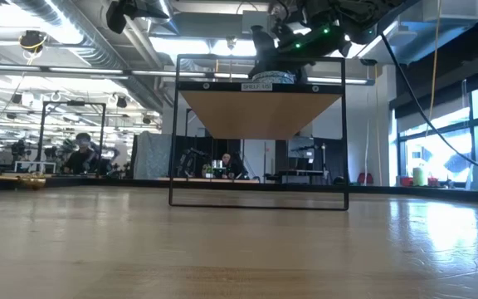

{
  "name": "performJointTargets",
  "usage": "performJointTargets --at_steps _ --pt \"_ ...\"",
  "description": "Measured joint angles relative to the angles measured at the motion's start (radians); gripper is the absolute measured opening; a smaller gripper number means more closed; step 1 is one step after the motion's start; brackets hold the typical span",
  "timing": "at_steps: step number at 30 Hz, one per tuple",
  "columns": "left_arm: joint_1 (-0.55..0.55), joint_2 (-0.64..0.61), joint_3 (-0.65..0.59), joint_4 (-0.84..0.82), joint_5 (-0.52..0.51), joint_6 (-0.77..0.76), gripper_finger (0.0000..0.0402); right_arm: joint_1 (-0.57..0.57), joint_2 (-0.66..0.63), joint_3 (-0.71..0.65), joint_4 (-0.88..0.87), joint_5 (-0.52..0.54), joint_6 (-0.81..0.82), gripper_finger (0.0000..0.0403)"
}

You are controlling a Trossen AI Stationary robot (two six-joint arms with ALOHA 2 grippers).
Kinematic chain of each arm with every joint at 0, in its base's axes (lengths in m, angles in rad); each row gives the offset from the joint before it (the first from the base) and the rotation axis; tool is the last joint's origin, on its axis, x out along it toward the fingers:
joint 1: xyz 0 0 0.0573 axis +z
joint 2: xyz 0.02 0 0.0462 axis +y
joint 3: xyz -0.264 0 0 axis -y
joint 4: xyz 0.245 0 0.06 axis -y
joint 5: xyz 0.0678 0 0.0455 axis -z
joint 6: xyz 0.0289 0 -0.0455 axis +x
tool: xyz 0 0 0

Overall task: Pick & Place candle stick holders
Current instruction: Put the black candle holder on the shelf, then put the violet scented candle on the shelf

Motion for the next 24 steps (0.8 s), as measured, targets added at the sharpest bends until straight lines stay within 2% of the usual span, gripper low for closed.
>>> performJointTargets --at_steps 7,16,24 --pt "0.0 0.0 0.0 0.0 0.0 0.0 0.019 0.001 -0.013 0.0 -0.026 -0.002 0.01 0.0155" --pt "0.0 0.0 0.0 0.0 0.0 0.003 0.019 0.008 -0.058 0.0 -0.06 -0.053 0.028 0.0201" --pt "0.0 0.0 0.0 0.0 0.013 0.019 0.019 0.013 -0.126 0.001 -0.253 -0.093 0.037 0.0213"
